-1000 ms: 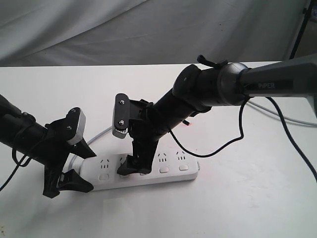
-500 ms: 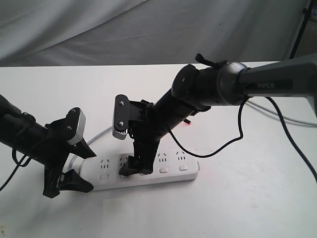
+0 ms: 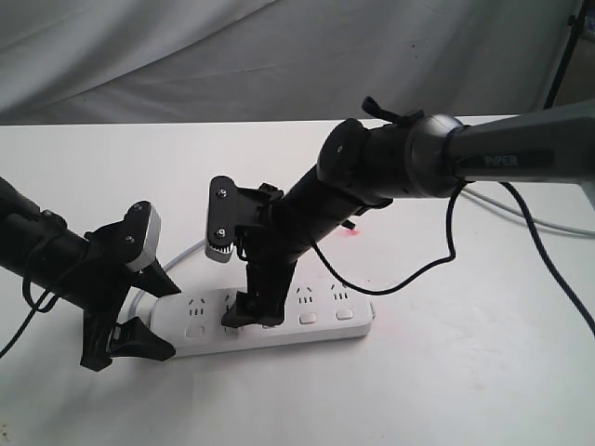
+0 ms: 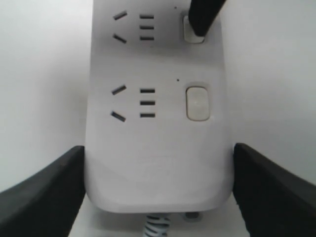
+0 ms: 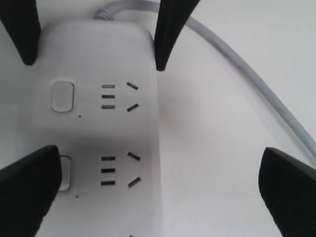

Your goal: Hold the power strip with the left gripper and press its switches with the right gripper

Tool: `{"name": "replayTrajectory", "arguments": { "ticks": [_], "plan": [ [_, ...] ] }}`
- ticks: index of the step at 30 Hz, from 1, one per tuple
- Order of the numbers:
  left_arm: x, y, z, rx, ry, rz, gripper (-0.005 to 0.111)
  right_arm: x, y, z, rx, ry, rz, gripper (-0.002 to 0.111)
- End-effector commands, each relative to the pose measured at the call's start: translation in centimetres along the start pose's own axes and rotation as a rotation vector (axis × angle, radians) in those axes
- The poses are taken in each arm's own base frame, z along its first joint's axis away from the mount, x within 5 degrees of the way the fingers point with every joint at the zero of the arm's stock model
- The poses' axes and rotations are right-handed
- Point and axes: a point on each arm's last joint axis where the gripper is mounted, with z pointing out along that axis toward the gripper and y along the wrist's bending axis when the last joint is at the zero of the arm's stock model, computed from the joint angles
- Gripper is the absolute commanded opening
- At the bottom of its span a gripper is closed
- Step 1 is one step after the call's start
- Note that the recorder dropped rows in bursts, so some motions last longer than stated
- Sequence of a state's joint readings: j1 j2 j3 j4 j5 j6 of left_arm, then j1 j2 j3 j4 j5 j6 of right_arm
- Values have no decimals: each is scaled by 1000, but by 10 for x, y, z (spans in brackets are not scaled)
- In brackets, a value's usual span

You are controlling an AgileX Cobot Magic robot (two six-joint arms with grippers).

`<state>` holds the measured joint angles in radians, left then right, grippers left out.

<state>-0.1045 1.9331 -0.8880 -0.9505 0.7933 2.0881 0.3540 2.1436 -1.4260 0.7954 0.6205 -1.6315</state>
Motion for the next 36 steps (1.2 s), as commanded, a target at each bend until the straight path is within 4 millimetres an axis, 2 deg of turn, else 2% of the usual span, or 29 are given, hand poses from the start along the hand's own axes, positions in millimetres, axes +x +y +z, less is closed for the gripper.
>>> {"name": "replayTrajectory", "arguments": {
  "ticks": [1, 5, 24, 34, 36],
  "plan": [
    [1, 3, 0, -32, 18, 9, 0, -18, 0, -20, 38, -64, 10, 103],
    [1, 3, 0, -32, 18, 9, 0, -20, -1, -24, 46, -69, 3, 103],
    [1, 3, 0, -32, 18, 9, 0, -6, -1, -23, 41, 72, -29, 103],
    [1, 3, 0, -32, 18, 9, 0, 17, -13, -36, 8, 69, 62, 103],
    [1, 3, 0, -32, 18, 9, 0, 15, -13, -36, 0, 46, 64, 103]
  ]
}}
